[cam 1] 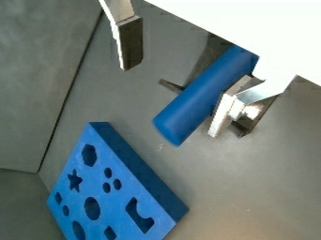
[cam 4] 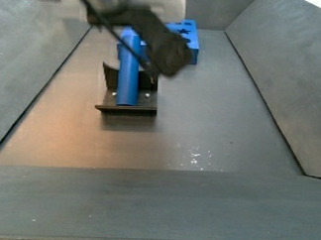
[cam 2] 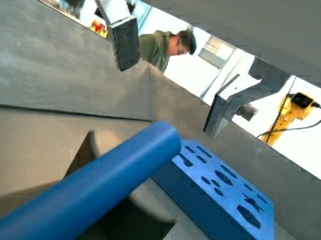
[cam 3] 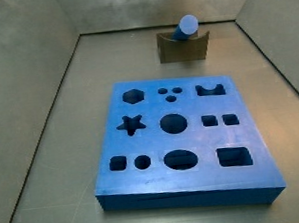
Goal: Pick up the round object. Move up. Place the round object on the fixture. Regrasp the round object. Move to above the board. Insert the round object.
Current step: Regrasp the round object.
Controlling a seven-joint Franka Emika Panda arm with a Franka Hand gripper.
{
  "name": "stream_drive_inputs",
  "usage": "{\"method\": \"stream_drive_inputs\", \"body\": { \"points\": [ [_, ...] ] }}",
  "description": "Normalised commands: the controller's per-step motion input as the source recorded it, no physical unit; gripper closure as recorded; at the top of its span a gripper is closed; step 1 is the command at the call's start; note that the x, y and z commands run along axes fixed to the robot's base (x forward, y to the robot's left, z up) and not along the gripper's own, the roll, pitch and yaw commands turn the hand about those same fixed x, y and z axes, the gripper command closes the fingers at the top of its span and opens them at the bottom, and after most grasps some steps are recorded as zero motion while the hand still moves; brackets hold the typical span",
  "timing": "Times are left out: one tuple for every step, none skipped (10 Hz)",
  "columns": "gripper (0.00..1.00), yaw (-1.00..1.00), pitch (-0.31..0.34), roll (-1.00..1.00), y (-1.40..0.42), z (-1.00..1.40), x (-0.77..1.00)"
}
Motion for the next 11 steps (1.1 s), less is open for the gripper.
{"method": "stream_drive_inputs", "body": {
  "points": [
    [0.00,0.04,0.068,1.00,-1.00,0.94,-0.02],
    [0.00,0.04,0.058,1.00,-1.00,0.91,-0.07],
    [0.00,0.04,0.053,1.00,-0.93,0.79,-0.08],
    [0.00,0.04,0.052,1.00,-0.76,0.57,-0.07],
    [0.00,0.04,0.051,1.00,-0.57,0.33,-0.04],
    [0.00,0.04,0.048,1.00,-0.30,0.04,-0.02],
    [0.00,0.04,0.046,1.00,-0.10,-0.02,-0.01],
    [0.00,0.04,0.046,1.00,0.00,0.02,-0.02],
    [0.00,0.04,0.044,1.00,-0.03,0.02,-0.01],
    [0.00,0.04,0.042,1.00,-0.04,0.01,-0.01],
    [0.00,0.04,0.040,1.00,-0.02,0.01,0.00]
  ]
}}
